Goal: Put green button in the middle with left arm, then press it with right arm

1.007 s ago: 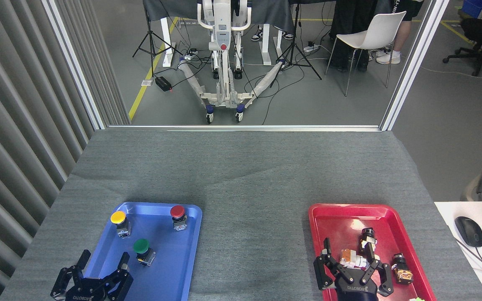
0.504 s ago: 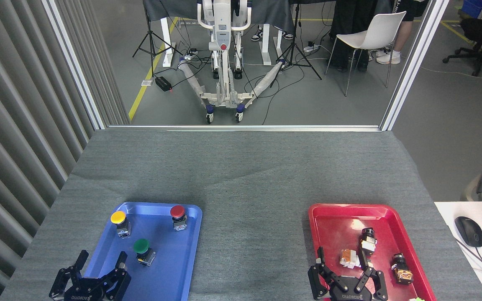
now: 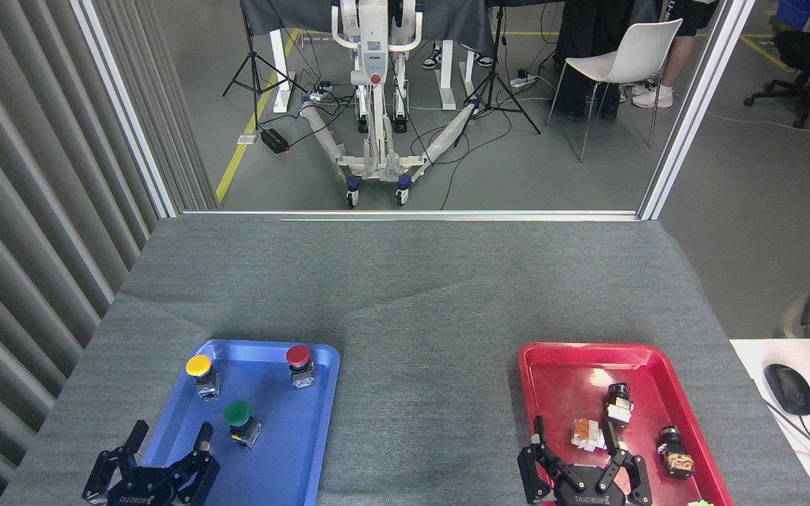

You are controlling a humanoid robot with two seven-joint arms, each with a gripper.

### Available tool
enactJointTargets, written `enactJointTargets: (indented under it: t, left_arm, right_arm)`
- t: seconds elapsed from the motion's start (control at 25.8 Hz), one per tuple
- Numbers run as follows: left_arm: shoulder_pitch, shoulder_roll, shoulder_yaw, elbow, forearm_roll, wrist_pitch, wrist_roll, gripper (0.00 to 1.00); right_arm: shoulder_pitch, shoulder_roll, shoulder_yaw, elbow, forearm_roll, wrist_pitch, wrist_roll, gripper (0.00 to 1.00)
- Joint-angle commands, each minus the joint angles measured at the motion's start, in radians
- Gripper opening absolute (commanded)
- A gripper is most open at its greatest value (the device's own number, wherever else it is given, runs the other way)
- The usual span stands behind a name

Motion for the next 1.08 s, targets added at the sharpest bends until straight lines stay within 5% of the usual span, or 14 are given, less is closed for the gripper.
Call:
enactJointTargets:
  t: [0.0,1.05]
  left_arm:
    - [0.0,0.0,0.0,0.0,0.0,0.0,0.0,1.0]
    - [0.0,-0.004,0.0,0.0,0.0,0.001,0.0,1.0]
  right_arm:
    - [-0.001,0.0,0.0,0.0,0.0,-0.001,-0.003,1.0]
    - [0.0,0.0,0.002,0.003,0.023,0.006,0.04,1.0]
